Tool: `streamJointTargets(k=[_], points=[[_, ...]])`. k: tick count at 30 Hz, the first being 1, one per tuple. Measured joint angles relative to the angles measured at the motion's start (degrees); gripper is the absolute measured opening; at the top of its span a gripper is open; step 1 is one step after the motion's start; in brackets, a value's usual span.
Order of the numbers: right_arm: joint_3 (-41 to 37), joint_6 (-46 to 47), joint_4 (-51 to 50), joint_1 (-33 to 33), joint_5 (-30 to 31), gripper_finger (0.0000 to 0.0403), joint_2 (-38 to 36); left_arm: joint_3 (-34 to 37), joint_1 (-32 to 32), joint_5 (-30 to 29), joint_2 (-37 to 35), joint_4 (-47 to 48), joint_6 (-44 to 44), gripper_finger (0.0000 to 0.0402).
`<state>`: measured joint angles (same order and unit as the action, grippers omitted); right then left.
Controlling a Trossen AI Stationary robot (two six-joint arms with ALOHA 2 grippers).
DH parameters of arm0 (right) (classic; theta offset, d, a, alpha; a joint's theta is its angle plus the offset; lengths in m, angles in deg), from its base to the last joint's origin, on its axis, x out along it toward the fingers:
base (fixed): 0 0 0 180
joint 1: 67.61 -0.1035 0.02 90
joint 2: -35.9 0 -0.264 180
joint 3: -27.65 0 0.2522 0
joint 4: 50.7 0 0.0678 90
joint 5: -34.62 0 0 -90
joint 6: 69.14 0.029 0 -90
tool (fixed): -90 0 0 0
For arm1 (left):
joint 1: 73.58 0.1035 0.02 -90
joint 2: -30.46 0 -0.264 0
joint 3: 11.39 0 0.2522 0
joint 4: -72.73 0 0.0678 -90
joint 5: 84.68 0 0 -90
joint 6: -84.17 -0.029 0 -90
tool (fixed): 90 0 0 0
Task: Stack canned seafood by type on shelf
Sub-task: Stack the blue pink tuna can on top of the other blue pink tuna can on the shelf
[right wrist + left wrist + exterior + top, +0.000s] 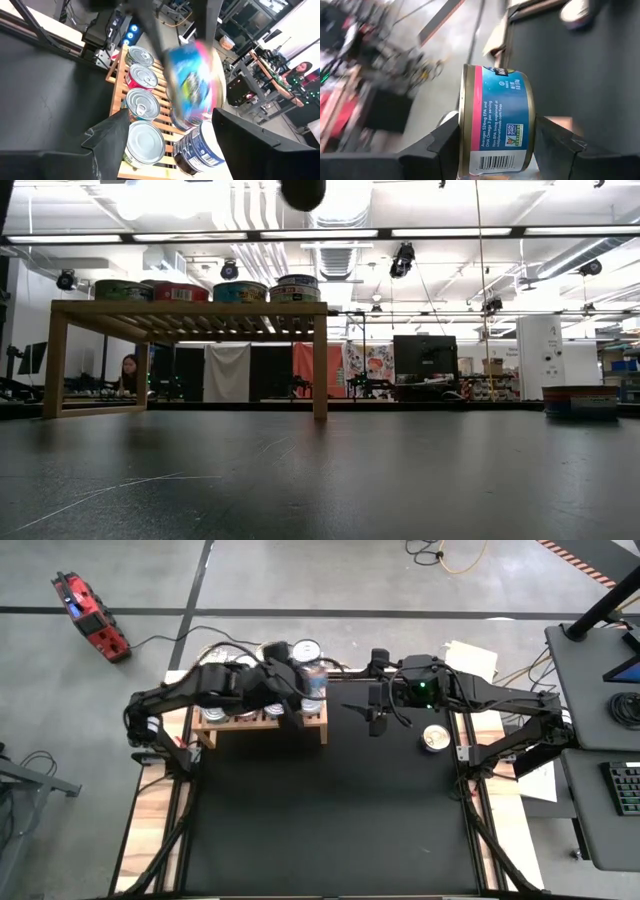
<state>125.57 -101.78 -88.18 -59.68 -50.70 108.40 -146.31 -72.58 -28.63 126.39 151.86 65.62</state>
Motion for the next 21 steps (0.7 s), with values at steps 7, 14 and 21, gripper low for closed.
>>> streamJointTargets(k=[7,14,21], points=[[0.0,0.0,0.0,0.6,-0.1,0.0264,0.0,0.0,0.8,-15.2,-5.8,18.8,12.4,0.0181],[0.1,-0.2,0.5,1.0,-0.1,0.0250,0.0,3.3,4.6,-20.8,-10.7,23.2,20.8,0.0181],[0.1,1.2,0.4,1.1,-0.1,0.0255,0.0,12.9,11.9,-17.6,-14.6,24.7,26.6,0.0181]])
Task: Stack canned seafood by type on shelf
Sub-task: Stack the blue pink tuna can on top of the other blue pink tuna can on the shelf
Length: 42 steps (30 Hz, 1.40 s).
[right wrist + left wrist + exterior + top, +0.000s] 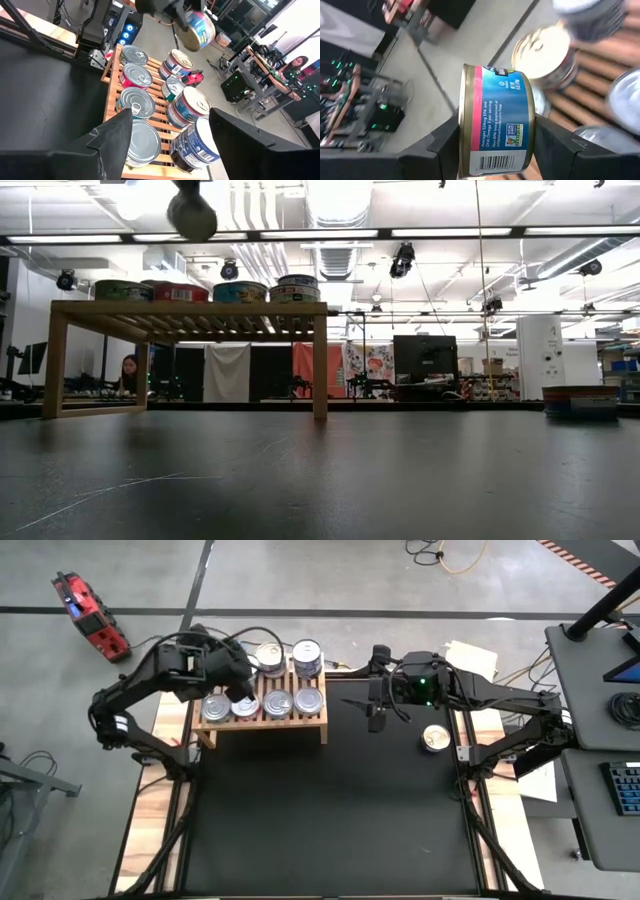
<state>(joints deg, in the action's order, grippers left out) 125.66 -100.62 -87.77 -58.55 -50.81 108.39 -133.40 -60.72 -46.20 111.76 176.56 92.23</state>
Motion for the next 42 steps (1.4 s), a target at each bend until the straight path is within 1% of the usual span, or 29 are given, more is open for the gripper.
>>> streamJointTargets(k=[5,10,14,17,23,26,31,36,39,42], points=[[0.0,0.0,0.0,0.0,0.0,0.0261,0.0,7.9,3.5,0.5,-1.5,-0.2,0.2,0.0181],[0.0,-0.1,0.0,0.3,0.0,0.0253,0.0,13.0,6.0,-0.4,-2.6,0.0,-1.4,0.0181],[0.0,0.0,0.0,0.8,0.0,0.0246,0.0,13.7,6.4,-1.1,-2.9,-0.1,-1.5,0.0181],[0.0,0.0,-0.1,1.1,0.0,0.0245,0.0,13.7,6.4,-1.6,-3.9,-0.1,-4.3,0.0181],[0.0,0.0,-0.3,1.1,0.0,0.0253,0.0,13.7,6.4,-1.7,-8.6,-0.1,-8.6,0.0181],[0.0,0.0,-0.3,1.1,0.0,0.0256,0.0,13.7,6.4,-0.6,-10.8,0.0,-10.9,0.0181],[0.0,-0.7,-0.2,1.1,0.0,0.0250,0.0,14.3,6.5,-0.5,-12.9,0.0,-12.1,0.0181],[0.0,-1.4,0.0,1.6,0.0,0.0241,0.0,18.0,6.5,-0.6,-13.4,0.0,-11.8,0.0181],[0.0,-1.3,0.0,2.3,0.0,0.0241,0.0,20.8,6.5,-3.9,-13.4,-0.4,-9.5,0.0181],[0.0,-0.2,0.0,3.1,0.0,0.0244,0.0,23.2,6.6,-4.9,-13.5,-1.0,-8.7,0.0181]])
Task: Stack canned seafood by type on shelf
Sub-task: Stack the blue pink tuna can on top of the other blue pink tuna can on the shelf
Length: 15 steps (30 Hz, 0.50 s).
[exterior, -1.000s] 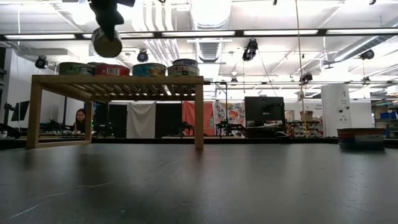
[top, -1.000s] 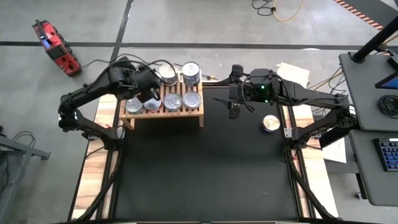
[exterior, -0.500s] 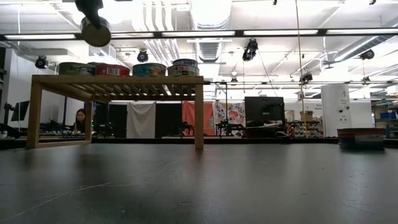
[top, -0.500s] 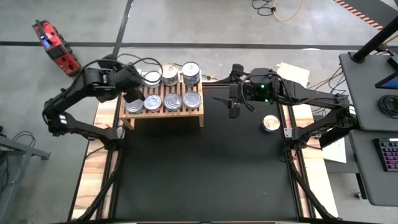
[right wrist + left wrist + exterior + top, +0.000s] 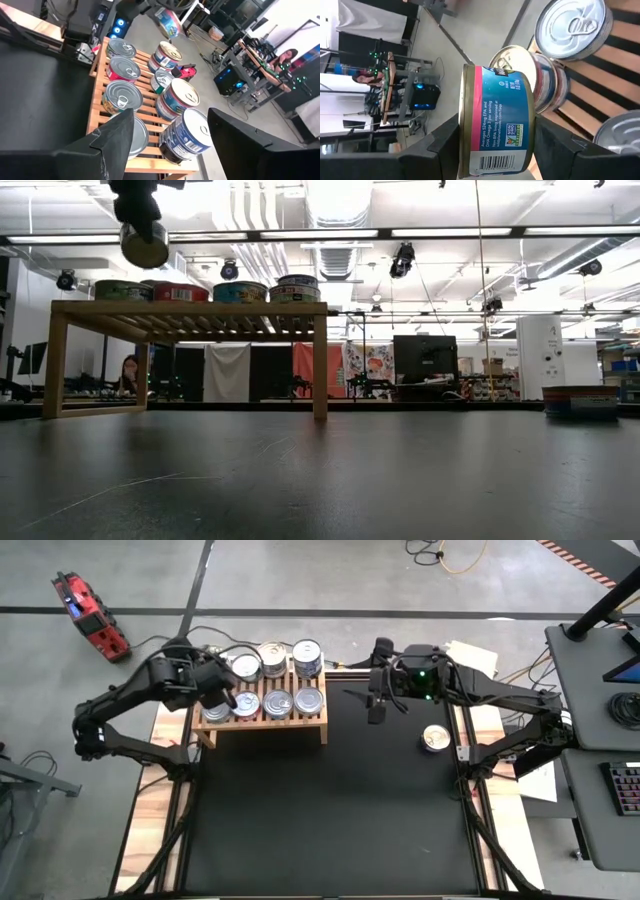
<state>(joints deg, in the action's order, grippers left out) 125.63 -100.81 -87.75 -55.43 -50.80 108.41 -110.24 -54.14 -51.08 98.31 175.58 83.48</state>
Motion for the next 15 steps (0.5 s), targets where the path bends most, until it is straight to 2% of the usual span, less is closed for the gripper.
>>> streamJointTargets(k=[5,8,15], points=[[0.0,1.1,0.0,0.8,0.0,0.0252,0.0,2.5,0.0,-0.3,0.0,-2.5,-0.3,0.0181],[0.0,1.1,-0.2,1.0,0.0,0.0254,0.0,2.6,0.0,-3.0,0.1,-3.7,-0.3,0.0181],[0.0,1.1,-0.2,1.1,0.0,0.0242,0.0,2.6,1.3,-3.1,0.2,-5.2,0.7,0.0183]])
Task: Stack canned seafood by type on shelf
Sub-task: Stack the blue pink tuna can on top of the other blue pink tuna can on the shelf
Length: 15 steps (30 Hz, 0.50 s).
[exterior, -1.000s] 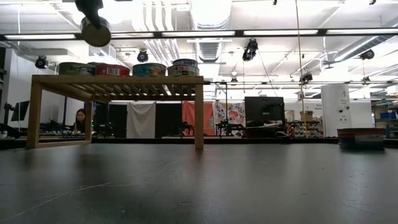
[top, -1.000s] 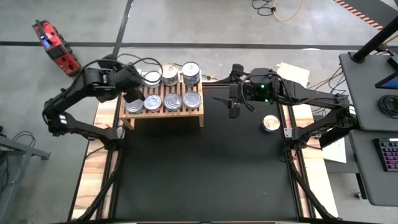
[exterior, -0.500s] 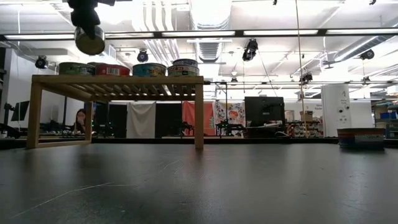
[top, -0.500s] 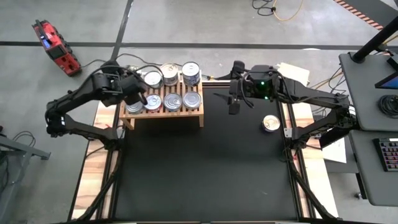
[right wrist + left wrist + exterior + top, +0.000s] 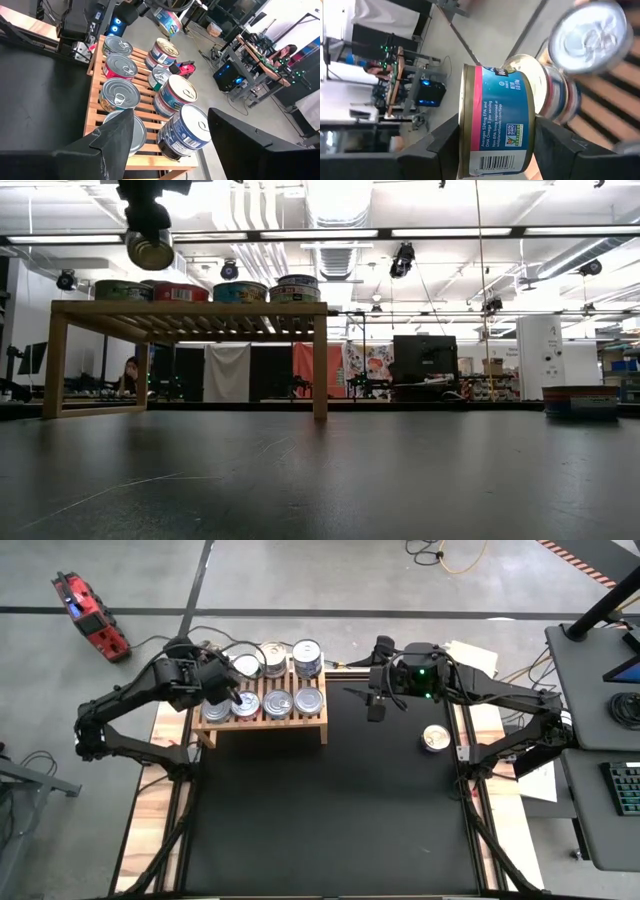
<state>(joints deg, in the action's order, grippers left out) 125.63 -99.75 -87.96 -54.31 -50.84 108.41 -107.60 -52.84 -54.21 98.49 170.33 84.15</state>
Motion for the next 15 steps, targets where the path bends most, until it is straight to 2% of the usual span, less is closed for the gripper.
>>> streamJointTargets(k=[8,12,15], points=[[0.0,0.1,0.0,0.2,0.0,0.0236,0.0,0.0,0.6,0.1,0.3,-3.8,-4.2,0.0186],[-0.1,0.2,0.0,0.2,0.0,0.0241,0.0,0.0,0.9,3.5,0.3,-3.9,-7.9,0.0186],[-0.2,0.1,-0.1,0.2,0.0,0.0245,0.0,0.1,0.9,3.3,0.3,-3.9,-9.5,0.0186]])
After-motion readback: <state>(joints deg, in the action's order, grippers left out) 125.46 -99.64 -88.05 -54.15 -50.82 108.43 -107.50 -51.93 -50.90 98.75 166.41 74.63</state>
